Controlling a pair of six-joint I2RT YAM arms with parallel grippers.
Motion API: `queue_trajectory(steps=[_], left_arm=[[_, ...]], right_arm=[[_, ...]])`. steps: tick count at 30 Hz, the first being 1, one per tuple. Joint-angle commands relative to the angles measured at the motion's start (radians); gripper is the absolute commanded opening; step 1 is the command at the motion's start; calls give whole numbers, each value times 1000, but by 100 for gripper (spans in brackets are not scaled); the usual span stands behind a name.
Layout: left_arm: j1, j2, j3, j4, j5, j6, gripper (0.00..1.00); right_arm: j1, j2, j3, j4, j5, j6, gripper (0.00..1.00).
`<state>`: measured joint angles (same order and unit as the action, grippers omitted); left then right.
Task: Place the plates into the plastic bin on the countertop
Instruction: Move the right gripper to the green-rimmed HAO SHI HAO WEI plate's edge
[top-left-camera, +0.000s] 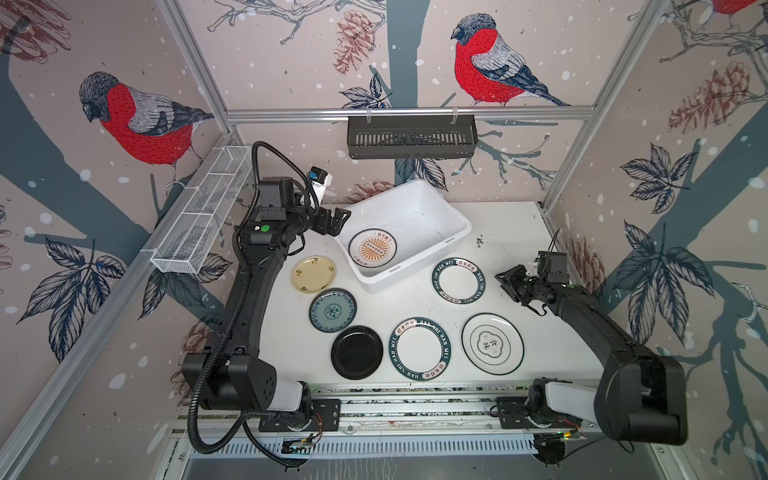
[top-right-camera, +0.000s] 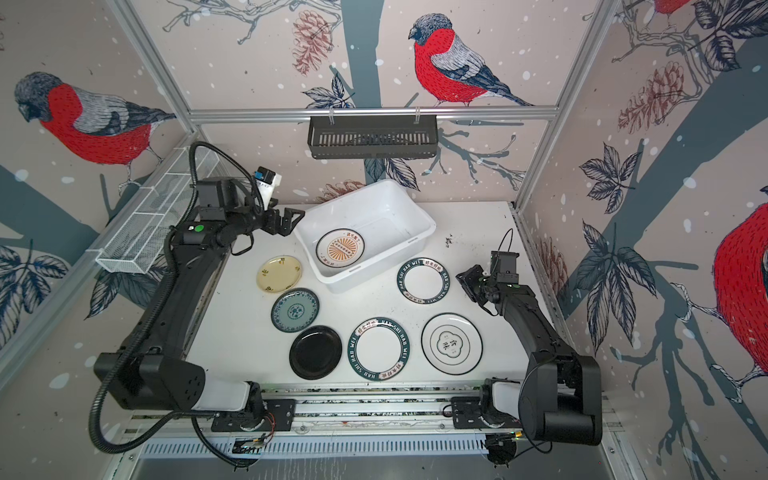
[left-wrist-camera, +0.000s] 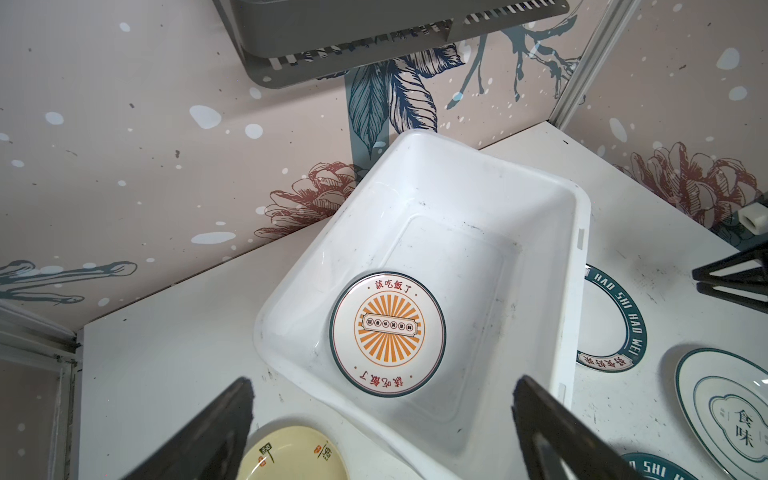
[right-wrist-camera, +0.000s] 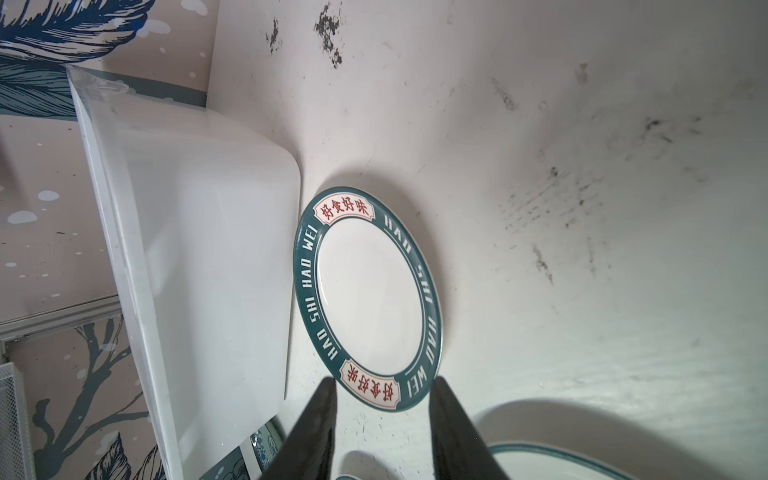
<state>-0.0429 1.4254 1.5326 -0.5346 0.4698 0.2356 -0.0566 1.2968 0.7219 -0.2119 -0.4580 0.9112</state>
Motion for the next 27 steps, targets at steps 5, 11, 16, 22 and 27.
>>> queue_trajectory(steps=[5,11,16,22,27], left_arm=[[-14,-23,-33,21,-3,-1,96],[-22,-10,-18,25,-2,-5,96],[-22,-17,-34,35,-8,-7,97],[-22,-22,-42,42,-15,-15,97],[-22,-26,-49,44,-14,-22,96]], right_arm=[[-24,145,47,26,-73,-122,39],[-25,240,50,73,-113,-138,38],[-2,307,73,100,-134,-144,37],[17,370,88,122,-139,-156,35],[24,406,94,137,-134,-159,30]])
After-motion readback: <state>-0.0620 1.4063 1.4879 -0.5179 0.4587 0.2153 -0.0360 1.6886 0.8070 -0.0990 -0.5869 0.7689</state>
